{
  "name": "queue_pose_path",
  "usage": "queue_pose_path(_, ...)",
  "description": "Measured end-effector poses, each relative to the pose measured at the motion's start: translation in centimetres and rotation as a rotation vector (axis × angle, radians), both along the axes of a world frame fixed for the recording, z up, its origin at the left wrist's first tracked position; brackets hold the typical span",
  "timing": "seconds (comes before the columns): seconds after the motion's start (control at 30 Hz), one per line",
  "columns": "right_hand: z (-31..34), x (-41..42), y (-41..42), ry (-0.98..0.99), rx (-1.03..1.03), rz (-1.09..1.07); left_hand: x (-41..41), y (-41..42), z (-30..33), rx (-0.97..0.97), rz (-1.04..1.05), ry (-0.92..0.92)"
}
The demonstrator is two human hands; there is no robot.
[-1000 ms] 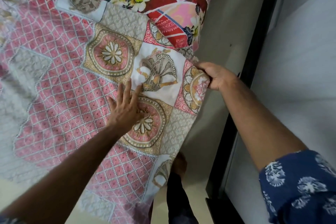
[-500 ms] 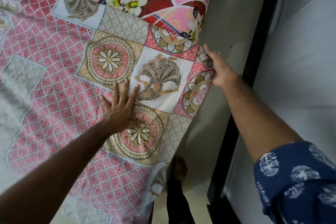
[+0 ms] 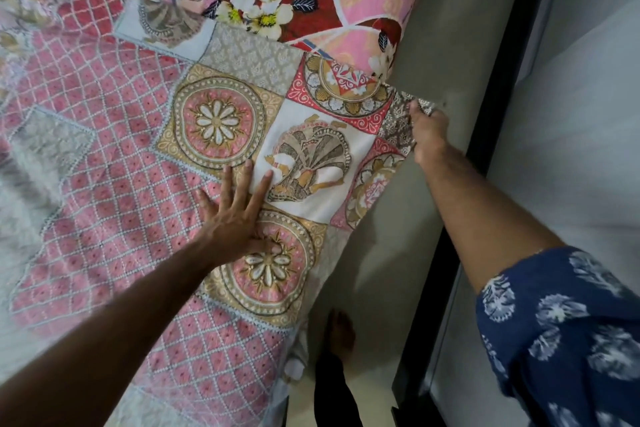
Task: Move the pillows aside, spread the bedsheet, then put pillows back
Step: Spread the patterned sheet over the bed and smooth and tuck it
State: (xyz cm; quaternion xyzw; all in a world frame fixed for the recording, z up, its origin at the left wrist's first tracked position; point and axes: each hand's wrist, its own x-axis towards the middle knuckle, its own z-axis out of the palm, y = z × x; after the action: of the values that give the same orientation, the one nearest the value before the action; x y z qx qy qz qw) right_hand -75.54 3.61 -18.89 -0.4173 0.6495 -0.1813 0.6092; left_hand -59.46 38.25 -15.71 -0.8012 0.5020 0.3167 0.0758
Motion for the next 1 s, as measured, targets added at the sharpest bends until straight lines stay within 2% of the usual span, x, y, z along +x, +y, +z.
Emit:
queue_pose_path(0.17, 0.4, 0.4, -1.0, 0.194, -0.135, 0.080, -1.5, 2.2, -0.7, -0.148, -0.100, -0.096)
queue_pose_path(0.27, 0.4, -0.1, -0.2, 0.181, -0.170, 0.095, -3.3, 2.8, -1.2, -0.190, -0.069, -0.158)
queue_pose_path(0.37, -0.1, -1.9, 2.5, 0.097, 0.096, 0.137, -4.1, 2.9, -1.3, -0.199, -0.070, -0.192)
queue_pose_path(0.5, -1.9, -5.3, 9.2, 0.017, 0.480, 0.372, -5.1, 3.0, -1.3, -0.233, -0.172, -0.218)
queue_pose_path(0.6, -3.7, -5.8, 14.4, -0.125, 0.579, 0.382, -5.4, 2.8, -1.4, -0.267, -0.234, -0.261)
queue_pose_path(0.67, -4.1, -5.1, 16.6, -0.251, 0.524, 0.244, -5.3, 2.7, -1.5, -0.299, -0.281, -0.273)
queue_pose_path(0.73, -4.5, -4.8, 17.7, -0.299, 0.386, 0.092, -5.4, 2.7, -1.8, -0.330, -0.397, -0.266)
queue_pose_path(0.83, -5.7, -5.4, 17.7, -0.175, 0.188, -0.011, -5.9, 2.4, -2.1, -0.347, -0.537, -0.280)
queue_pose_path(1.0, -5.3, -4.7, 18.4, -0.108, 0.056, -0.039, -6.4, 2.3, -1.7, -0.368, -0.515, -0.299)
